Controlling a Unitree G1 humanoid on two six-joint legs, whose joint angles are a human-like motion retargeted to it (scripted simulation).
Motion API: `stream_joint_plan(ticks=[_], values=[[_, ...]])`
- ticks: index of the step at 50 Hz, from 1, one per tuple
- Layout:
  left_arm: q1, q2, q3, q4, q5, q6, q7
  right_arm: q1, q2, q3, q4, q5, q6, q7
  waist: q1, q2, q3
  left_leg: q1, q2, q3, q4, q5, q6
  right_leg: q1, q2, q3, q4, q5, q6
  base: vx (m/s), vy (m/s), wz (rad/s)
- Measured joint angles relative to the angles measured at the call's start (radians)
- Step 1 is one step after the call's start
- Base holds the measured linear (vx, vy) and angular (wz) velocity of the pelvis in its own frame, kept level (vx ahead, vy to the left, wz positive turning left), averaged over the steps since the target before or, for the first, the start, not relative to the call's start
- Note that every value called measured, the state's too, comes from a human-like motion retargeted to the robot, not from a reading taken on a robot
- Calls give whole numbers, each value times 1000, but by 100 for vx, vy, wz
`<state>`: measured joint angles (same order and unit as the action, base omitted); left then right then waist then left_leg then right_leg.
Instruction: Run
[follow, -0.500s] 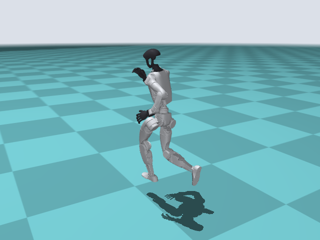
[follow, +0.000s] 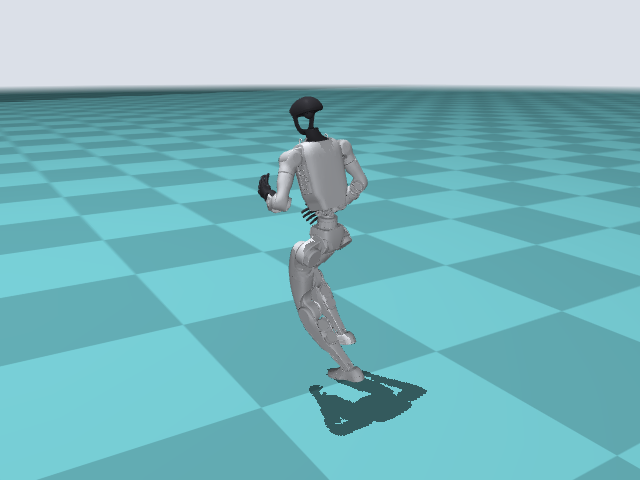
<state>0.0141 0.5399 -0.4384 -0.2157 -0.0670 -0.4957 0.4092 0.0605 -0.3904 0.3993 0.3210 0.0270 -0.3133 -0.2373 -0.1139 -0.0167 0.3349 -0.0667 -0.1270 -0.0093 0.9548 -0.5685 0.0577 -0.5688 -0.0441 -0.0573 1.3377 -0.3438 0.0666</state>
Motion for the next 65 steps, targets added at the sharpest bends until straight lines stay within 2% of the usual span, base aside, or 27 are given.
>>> stream_joint_plan(ticks=[2, 5, 8, 9, 10, 12, 15, 17, 20, 22, 25, 26, 28, 30, 33, 35, 38, 40, 45, 47, 48, 50, 52, 55, 58, 60, 65], values=[[148, 4, 27, 73, -8, 30, -35, -162, -14, -12, -22, -35, 12, -29, 79, -37, -6, -139, -45, 27, 23, -46, 65, 68, -62, 28, 200, -49, -16, -159, 1, -52], [399, -17, 100, 143, -52, 52, -110, -348, -54, -9, -92, -87, 21, -48, 195, -95, -53, -333, -105, 51, -42, 118, 83, 261, -108, 66, 242, 19, 14, -153, -4, -4], [581, -33, 166, 154, -92, 72, -169, -450, -125, 10, -214, -121, 11, -19, 293, -142, -90, -446, -145, 83, -183, 327, 35, 502, -59, 97, 23, 212, 130, -146, -4, 42], [613, -37, 183, 155, -100, 79, -182, -480, -150, 15, -255, -129, 8, -13, 316, -149, -96, -475, -149, 92, -215, 362, 21, 561, -34, 105, -61, 237, 156, -146, -1, 40], [637, -40, 199, 156, -107, 87, -193, -508, -175, 19, -296, -137, 6, -7, 336, -153, -101, -504, -151, 99, -242, 381, 12, 612, -8, 110, -145, 246, 174, -146, 1, 34], [621, -34, 204, 159, -99, 96, -200, -543, -218, 27, -372, -143, 6, -11, 352, -140, -94, -548, -122, 119, -248, 355, -1, 648, 19, 86, -275, 118, 147, -147, 4, 26], [518, -24, 175, 154, -93, 105, -219, -524, -253, 64, -451, -148, -7, 3, 321, -104, -68, -575, -39, 164, -116, 270, -3, 609, 33, 18, -380, -55, 62, -147, 7, 6], [408, -5, 128, 122, -76, 105, -230, -447, -255, 103, -470, -133, -11, 35, 276, -79, -57, -559, 39, 188, 102, 218, 11, 546, 45, -10, -409, -48, 31, -146, 9, -14], [201, 33, 40, 56, -30, 94, -221, -272, -241, 138, -449, -95, 0, 97, 197, -32, -64, -454, 157, 170, 436, 185, 25, 420, 83, -36, -455, 60, 6, -144, 11, -20], [73, 47, -14, 15, -9, 73, -204, -136, -221, 139, -405, -72, 8, 124, 144, -1, -80, -313, 184, 112, 533, 244, -11, 330, 108, -50, -502, 169, 7, -141, 14, -16], [-54, 43, -62, -26, -7, 38, -182, 37, -180, 108, -316, -55, 14, 111, 73, 49, -97, -70, 154, 13, 447, 380, -104, 196, 149, -56, -568, 328, 36, -138, 18, -11], [-68, 38, -62, -37, -15, 33, -179, 69, -163, 91, -285, -53, 16, 100, 53, 59, -95, -5, 135, -9, 365, 389, -118, 151, 151, -60, -577, 341, 41, -136, 19, -16], [-73, 38, -50, -59, -33, 28, -176, 102, -131, 55, -231, -55, 25, 76, 20, 63, -87, 92, 94, -32, 200, 356, -119, 54, 127, -71, -552, 319, 40, -136, 19, -24], [-44, 50, -24, -69, -47, 34, -178, 90, -107, 16, -192, -59, 36, 58, 10, 53, -61, 128, 55, -31, 85, 208, -78, -40, 75, -88, -445, 218, 14, -137, 18, -37], [71, 90, 18, -14, -32, 65, -206, -6, -99, -45, -147, -85, 51, 31, 49, 28, 5, 69, -12, -7, 53, -51, 29, -120, -42, -96, -154, 50, -48, -139, 16, -47], [195, 104, 57, 57, -13, 91, -236, -108, -122, -73, -126, -115, 64, 16, 90, 16, 33, -28, -61, 17, 88, -114, 100, -124, -124, -71, 53, 2, -91, -137, 15, -42], [437, 84, 121, 147, -20, 128, -321, -250, -186, -72, -157, -160, 78, 24, 146, -5, 1, -204, -135, 20, 88, 6, 136, -4, -186, 15, 255, 44, -119, -133, 12, -13], [591, 60, 157, 187, -24, 143, -391, -317, -234, -59, -218, -184, 84, 50, 183, -32, -37, -300, -189, 14, 28, 143, 126, 150, -191, 61, 282, 139, -95, -128, 6, 29], [779, -36, 212, 277, -14, 159, -515, -384, -306, 12, -394, -211, 53, 167, 252, -112, -112, -426, -268, 45, -257, 651, -30, 530, -52, 96, -27, 486, 109, -123, 1, 56], [767, -60, 213, 307, -6, 169, -542, -373, -309, 43, -440, -200, 38, 220, 251, -116, -131, -466, -245, 84, -257, 703, -64, 590, 7, 106, -163, 527, 161, -124, 4, 39], [745, -64, 208, 317, 0, 176, -547, -360, -306, 52, -457, -192, 33, 245, 247, -111, -134, -486, -223, 103, -204, 673, -63, 608, 33, 110, -217, 529, 173, -126, 5, 21], [688, -65, 195, 318, 4, 188, -554, -322, -294, 57, -477, -178, 28, 287, 223, -101, -136, -521, -172, 139, -16, 553, -23, 626, 70, 116, -296, 477, 163, -128, 5, 7], [590, -51, 174, 293, 14, 192, -545, -271, -269, 36, -475, -160, 35, 309, 185, -77, -131, -547, -109, 147, 232, 436, 19, 615, 109, 121, -351, 348, 117, -133, 5, 5], [377, -21, 126, 221, 37, 190, -524, -183, -223, -18, -421, -129, 58, 311, 99, -34, -117, -567, -29, 135, 557, 313, 49, 545, 156, 115, -384, 75, 20, -137, 5, 21], [76, 9, 54, 104, 67, 170, -512, -78, -175, -69, -271, -65, 103, 307, -19, 15, -81, -554, 26, 118, 782, 247, 33, 384, 168, 62, -276, -191, -76, -139, 8, 34], [-137, 23, 15, 21, 90, 155, -493, 8, -132, -95, -118, -13, 133, 301, -97, 38, -65, -516, 43, 112, 856, 238, 18, 262, 161, 20, -185, -215, -98, -134, 11, 51], [-513, 36, -10, -87, 118, 129, -434, 219, -4, -115, 336, 56, 174, 328, -197, 75, -60, -254, -31, 34, 758, 391, -90, 113, 137, -18, -212, -13, -80, -125, 14, 41]])
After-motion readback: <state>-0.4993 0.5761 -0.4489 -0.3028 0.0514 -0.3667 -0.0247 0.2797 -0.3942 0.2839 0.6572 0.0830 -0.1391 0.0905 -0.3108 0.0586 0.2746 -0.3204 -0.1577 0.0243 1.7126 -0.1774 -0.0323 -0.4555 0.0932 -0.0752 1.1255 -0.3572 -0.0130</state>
